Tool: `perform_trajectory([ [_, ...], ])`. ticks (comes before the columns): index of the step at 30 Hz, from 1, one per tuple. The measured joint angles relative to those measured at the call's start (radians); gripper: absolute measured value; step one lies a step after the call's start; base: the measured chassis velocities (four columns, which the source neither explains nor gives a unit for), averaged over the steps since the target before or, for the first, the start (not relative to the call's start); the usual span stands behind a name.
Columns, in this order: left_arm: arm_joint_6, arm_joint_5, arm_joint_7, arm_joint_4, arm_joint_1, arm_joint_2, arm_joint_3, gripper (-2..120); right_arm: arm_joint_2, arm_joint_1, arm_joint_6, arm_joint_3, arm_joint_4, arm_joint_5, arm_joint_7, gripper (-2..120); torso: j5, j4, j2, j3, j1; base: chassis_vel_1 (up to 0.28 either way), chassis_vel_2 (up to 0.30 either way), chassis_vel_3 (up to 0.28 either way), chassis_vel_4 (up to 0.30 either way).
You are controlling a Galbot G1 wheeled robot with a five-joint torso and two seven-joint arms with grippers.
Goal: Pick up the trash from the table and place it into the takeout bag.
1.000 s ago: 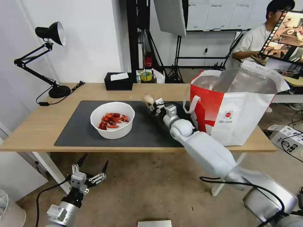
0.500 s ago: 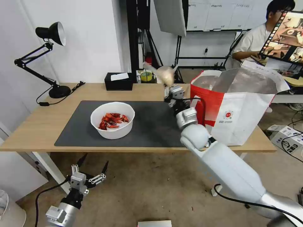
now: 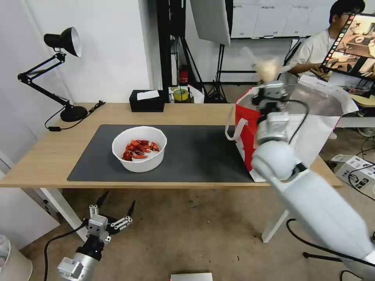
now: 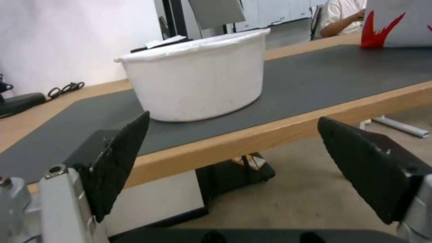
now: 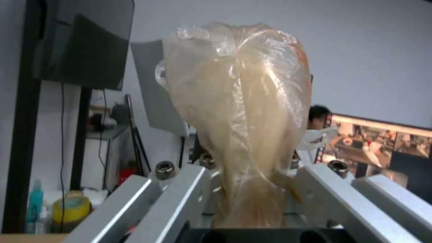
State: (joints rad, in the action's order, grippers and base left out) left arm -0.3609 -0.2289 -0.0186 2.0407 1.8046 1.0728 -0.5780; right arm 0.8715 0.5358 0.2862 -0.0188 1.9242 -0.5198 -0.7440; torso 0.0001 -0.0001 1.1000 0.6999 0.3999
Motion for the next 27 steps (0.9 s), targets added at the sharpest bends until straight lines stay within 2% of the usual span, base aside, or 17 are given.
perform_trajectory([
  [6,0.001,0.000,0.000,0.013,0.006,0.006,-0.006,100,-0.042,-0.015,0.029,-0.004,0.001,-0.130,-0.015,8,0.0001,0.0000,0.000,0.000,0.000,0.000,0.000,0.000,0.000],
  [11,0.001,0.001,0.000,0.022,0.015,0.008,-0.012,100,-0.039,-0.010,0.030,-0.008,-0.001,-0.154,-0.029,8,0.0001,0.0002,0.000,0.000,0.000,0.000,0.000,0.000,0.000],
  [14,0.001,0.003,0.001,0.028,0.023,0.008,-0.015,100,-0.039,0.000,0.034,-0.016,0.009,-0.180,-0.032,21,-0.0001,0.0001,0.000,0.000,0.000,0.000,0.000,0.000,0.000],
  [15,0.001,0.003,0.001,0.028,0.023,0.008,-0.015,100,-0.039,0.000,0.034,-0.016,0.009,-0.180,-0.032,21,-0.0001,0.0001,0.000,0.000,0.000,0.000,0.000,0.000,0.000],
  [18,0.001,0.008,0.001,0.034,0.029,0.009,-0.016,100,-0.043,0.012,0.040,-0.019,0.018,-0.184,-0.032,36,-0.0001,0.0001,0.000,0.000,0.000,0.000,0.000,0.000,0.000],
  [19,0.001,0.008,0.001,0.034,0.029,0.009,-0.016,100,-0.043,0.012,0.040,-0.019,0.018,-0.184,-0.032,36,-0.0001,0.0001,0.000,0.000,0.000,0.000,0.000,0.000,0.000],
  [22,0.001,0.016,0.001,0.035,0.032,0.014,-0.016,100,-0.048,0.024,0.047,-0.021,0.025,-0.184,-0.031,49,0.0000,0.0001,0.000,0.000,0.000,0.000,0.000,0.000,0.000],
  [23,0.001,0.016,0.001,0.035,0.032,0.014,-0.016,100,-0.048,0.024,0.047,-0.021,0.025,-0.184,-0.031,49,0.0000,0.0001,0.000,0.000,0.000,0.000,0.000,0.000,0.000],
  [26,0.002,0.020,0.002,0.038,0.033,0.017,-0.016,100,-0.059,0.022,0.051,-0.021,0.026,-0.185,-0.027,65,-0.0001,0.0000,0.000,0.000,0.000,0.000,0.000,0.000,0.000],
  [27,0.002,0.020,0.002,0.038,0.033,0.017,-0.016,100,-0.059,0.022,0.051,-0.021,0.026,-0.185,-0.027,65,-0.0001,0.0000,0.000,0.000,0.000,0.000,0.000,0.000,0.000],
])
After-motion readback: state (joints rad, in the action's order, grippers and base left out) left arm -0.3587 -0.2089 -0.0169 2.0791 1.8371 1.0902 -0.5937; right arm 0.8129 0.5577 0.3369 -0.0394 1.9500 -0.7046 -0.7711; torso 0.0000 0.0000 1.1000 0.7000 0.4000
